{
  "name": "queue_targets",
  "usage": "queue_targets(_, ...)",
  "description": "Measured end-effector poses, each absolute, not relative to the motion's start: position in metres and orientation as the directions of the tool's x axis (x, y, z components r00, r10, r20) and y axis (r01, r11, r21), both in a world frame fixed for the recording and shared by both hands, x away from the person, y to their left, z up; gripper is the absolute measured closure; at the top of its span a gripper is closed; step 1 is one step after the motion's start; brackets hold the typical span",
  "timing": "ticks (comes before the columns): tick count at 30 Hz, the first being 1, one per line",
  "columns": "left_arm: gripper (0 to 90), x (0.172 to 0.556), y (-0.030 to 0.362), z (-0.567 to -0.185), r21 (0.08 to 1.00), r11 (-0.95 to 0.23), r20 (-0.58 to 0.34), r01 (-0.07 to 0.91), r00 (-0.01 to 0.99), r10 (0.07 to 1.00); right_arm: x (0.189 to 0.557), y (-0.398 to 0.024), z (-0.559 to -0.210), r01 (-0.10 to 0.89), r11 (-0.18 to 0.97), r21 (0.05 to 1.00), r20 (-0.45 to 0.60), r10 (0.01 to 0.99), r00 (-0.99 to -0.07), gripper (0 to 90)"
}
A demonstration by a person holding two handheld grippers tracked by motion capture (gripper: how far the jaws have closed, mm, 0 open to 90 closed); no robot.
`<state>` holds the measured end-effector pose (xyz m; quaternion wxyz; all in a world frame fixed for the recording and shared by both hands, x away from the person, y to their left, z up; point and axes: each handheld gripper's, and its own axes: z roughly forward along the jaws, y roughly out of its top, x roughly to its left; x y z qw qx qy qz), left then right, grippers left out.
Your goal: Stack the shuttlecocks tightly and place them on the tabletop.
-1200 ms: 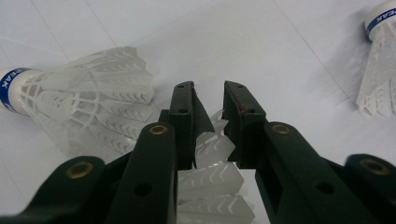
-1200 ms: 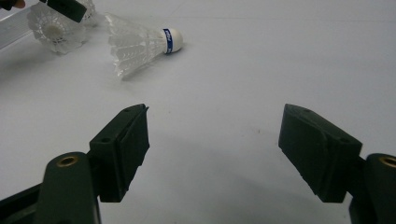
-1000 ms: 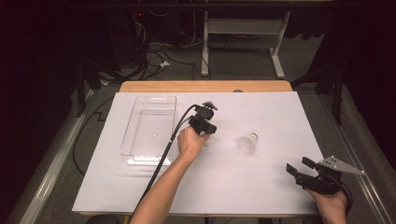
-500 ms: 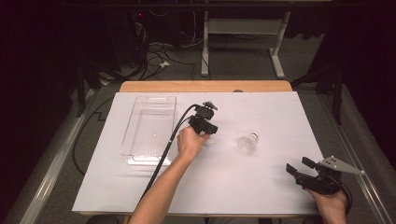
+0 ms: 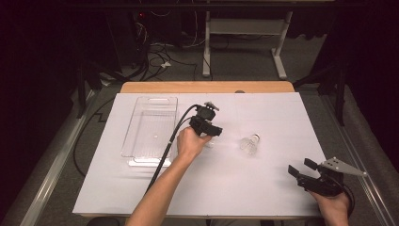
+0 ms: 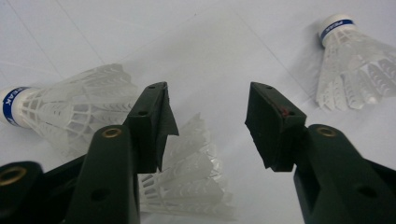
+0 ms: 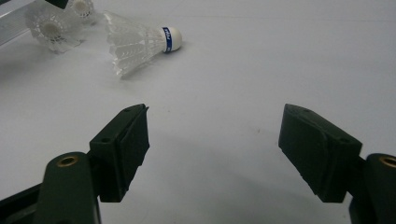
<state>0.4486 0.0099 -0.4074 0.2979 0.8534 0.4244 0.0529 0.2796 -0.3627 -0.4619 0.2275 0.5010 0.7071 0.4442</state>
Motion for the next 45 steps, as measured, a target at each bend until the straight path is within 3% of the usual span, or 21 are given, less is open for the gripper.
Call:
queue_targets(19, 38.7, 0.433, 0.017, -0.393, 0.600, -0.444, -0.178, 0.665, 0.652, 0.737, 0.280, -0.363, -0.462, 0.506, 0.105, 0.856, 0.121, 0.911, -0.393, 24.8)
queue_targets(45, 32.4, 0.414, 0.028, -0.390, 0.616, -0.447, -0.164, 0.649, 0.660, 0.733, 0.279, -0.362, -0.462, 0.506, 0.109, 0.856, 0.114, 0.914, -0.390, 24.8)
